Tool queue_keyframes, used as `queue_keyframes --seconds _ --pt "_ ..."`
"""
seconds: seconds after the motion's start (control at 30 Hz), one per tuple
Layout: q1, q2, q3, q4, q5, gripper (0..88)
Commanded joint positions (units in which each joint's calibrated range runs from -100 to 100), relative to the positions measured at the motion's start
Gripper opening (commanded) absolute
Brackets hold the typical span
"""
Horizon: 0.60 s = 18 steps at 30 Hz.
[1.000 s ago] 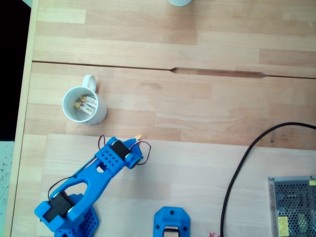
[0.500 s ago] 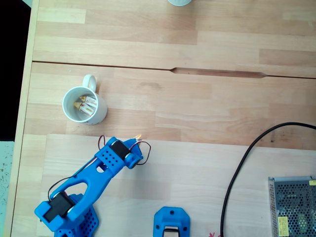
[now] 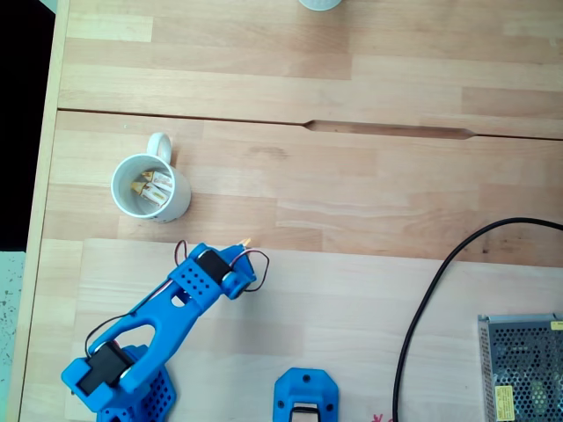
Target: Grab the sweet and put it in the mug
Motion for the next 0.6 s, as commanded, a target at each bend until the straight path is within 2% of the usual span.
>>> queue_keyframes --seconds 0.0,0.57 --pt "-0.62 -3.08 -2.95 -0.56 -0.05 10.9" --pt "-0.91 -3.17 -2.86 -1.21 -0.24 9.7"
